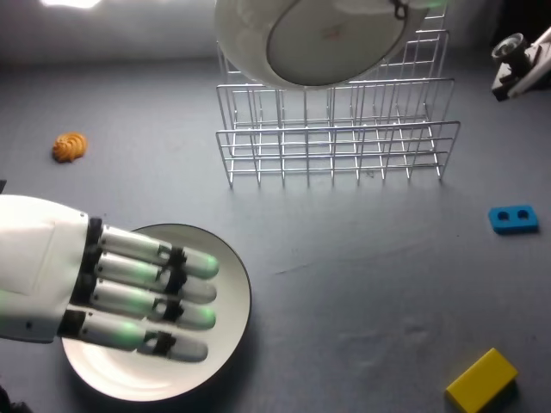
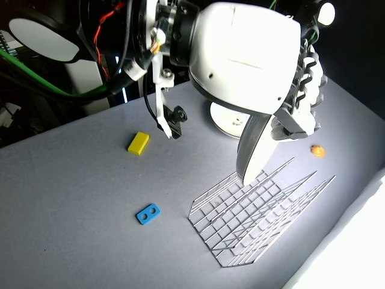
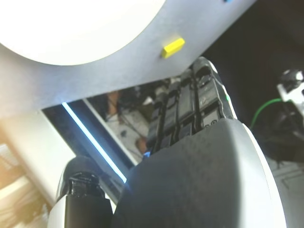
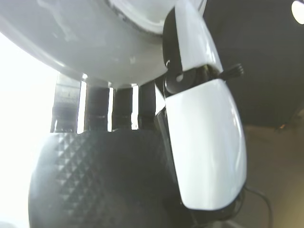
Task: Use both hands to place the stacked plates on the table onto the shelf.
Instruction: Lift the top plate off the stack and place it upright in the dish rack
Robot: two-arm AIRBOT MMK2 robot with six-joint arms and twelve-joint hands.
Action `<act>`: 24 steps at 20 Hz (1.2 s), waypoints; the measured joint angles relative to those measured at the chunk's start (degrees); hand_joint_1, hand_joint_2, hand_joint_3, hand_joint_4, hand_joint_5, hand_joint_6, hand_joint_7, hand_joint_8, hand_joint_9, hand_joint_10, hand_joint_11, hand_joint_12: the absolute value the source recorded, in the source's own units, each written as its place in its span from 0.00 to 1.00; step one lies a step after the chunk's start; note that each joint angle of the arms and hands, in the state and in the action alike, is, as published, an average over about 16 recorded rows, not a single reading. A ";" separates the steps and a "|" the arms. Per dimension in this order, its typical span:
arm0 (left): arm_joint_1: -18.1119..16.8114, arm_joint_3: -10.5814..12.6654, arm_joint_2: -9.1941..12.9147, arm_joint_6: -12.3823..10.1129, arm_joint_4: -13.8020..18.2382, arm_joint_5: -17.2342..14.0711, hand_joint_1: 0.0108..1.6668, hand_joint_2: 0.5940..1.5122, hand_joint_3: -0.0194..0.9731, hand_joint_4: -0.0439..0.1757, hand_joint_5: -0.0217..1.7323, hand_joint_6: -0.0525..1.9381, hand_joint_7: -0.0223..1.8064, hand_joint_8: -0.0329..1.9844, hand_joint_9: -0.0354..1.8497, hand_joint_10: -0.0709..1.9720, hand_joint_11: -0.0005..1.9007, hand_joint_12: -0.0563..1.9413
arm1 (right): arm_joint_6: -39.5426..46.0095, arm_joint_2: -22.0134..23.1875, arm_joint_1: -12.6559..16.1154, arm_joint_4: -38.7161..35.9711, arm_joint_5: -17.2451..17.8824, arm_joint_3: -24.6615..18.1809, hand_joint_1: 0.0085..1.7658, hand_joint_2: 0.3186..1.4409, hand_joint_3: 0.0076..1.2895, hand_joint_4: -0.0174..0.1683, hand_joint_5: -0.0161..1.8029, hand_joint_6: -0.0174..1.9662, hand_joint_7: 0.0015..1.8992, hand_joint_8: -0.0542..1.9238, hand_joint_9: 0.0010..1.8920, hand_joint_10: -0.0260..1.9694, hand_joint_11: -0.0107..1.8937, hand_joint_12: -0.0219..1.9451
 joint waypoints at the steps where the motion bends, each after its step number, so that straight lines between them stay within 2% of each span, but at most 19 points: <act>1: -0.36 0.06 -0.21 -0.01 0.78 0.89 0.01 0.55 0.02 0.21 0.05 0.04 0.04 0.02 0.04 0.04 0.01 0.07 | 0.40 -0.37 0.05 -0.04 -0.30 0.62 0.70 0.67 0.00 0.09 0.40 0.71 0.44 0.64 0.48 0.41 0.38 0.65; 7: -0.59 0.52 -0.57 -0.17 4.48 6.95 0.01 0.55 0.02 0.21 0.05 0.04 0.04 0.02 0.04 0.04 0.01 0.05 | 2.88 -2.40 0.12 -0.47 -1.66 4.00 0.69 0.70 0.00 0.09 0.40 0.71 0.44 0.64 0.47 0.42 0.37 0.65; 12: 0.80 0.61 0.19 -0.56 5.45 13.05 0.01 0.55 0.02 0.21 0.05 0.04 0.04 0.02 0.04 0.04 0.02 0.04 | 4.35 -3.75 -0.01 0.09 -2.08 6.21 0.68 0.72 0.00 0.09 0.40 0.70 0.44 0.64 0.47 0.41 0.36 0.66; 17: 2.41 0.56 1.09 -0.99 4.40 18.35 0.01 0.55 0.02 0.21 0.05 0.04 0.04 0.02 0.04 0.04 0.01 0.04 | 5.35 -4.92 -0.67 2.64 -2.66 8.19 0.68 0.74 0.00 0.09 0.40 0.70 0.44 0.64 0.47 0.42 0.36 0.66; 24: 4.25 0.25 2.08 -1.65 1.94 23.33 0.01 0.55 0.02 0.21 0.05 0.04 0.04 0.02 0.03 0.03 0.01 0.04 | 5.84 -6.45 -2.16 7.93 -3.66 10.68 0.68 0.75 0.00 0.08 0.40 0.68 0.45 0.63 0.48 0.41 0.36 0.65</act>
